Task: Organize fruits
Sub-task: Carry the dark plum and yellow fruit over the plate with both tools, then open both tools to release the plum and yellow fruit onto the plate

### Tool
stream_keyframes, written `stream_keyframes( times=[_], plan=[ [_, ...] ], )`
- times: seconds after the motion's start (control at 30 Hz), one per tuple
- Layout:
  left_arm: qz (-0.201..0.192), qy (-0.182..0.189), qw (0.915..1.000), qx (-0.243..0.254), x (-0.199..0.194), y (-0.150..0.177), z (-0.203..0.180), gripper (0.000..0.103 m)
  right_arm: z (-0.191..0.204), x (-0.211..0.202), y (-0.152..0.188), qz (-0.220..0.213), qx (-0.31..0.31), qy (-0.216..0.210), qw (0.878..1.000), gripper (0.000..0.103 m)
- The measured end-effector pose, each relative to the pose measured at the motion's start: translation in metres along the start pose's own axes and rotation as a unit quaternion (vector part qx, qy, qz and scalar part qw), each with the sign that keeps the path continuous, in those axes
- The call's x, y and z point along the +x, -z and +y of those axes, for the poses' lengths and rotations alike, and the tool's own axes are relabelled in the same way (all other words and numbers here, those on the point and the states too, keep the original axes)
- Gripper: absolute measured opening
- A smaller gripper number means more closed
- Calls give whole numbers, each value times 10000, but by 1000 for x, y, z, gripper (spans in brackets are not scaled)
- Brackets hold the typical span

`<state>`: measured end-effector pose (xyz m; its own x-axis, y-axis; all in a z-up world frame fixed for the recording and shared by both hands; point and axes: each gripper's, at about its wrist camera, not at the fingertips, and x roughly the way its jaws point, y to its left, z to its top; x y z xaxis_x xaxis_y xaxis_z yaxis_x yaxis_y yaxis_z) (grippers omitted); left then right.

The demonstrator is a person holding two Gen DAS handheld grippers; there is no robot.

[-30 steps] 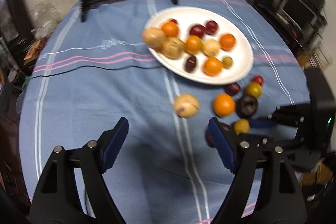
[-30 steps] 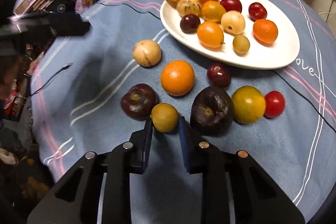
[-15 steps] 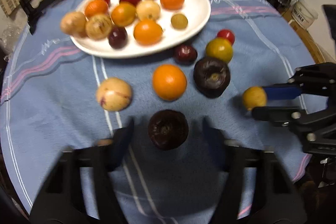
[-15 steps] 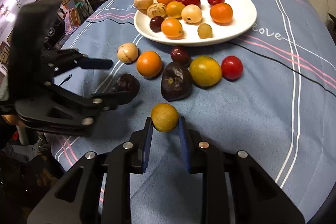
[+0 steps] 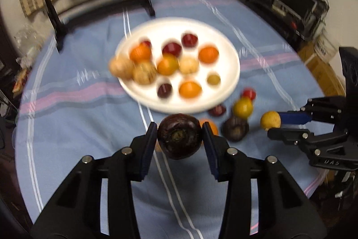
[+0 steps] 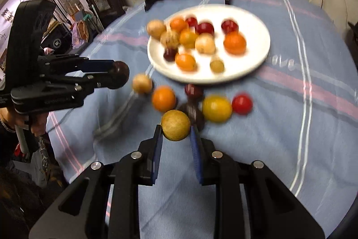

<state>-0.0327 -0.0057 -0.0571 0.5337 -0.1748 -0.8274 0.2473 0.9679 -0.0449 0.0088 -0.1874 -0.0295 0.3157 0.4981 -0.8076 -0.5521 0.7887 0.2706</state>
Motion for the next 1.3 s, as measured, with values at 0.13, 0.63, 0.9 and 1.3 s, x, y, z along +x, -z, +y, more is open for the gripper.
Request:
stream_keyframes(
  times=[0.13, 0.63, 0.9, 1.3],
  plan=[
    [-296, -95, 9995, 75, -11, -34, 4, 42, -1, -18, -35, -442, -89, 3, 9990, 25],
    [-465, -343, 9978, 331, 27, -107, -3, 42, -40, -4, -119, -786, 92, 114, 9968, 25],
    [-230, -369, 9987, 252, 58, -117, 6, 42, -53, 27, -131, -510, 140, 138, 9985, 25],
    [145, -442, 9986, 247, 99, -126, 15, 43, -69, 64, -147, -188, 104, 201, 9996, 26]
  ],
)
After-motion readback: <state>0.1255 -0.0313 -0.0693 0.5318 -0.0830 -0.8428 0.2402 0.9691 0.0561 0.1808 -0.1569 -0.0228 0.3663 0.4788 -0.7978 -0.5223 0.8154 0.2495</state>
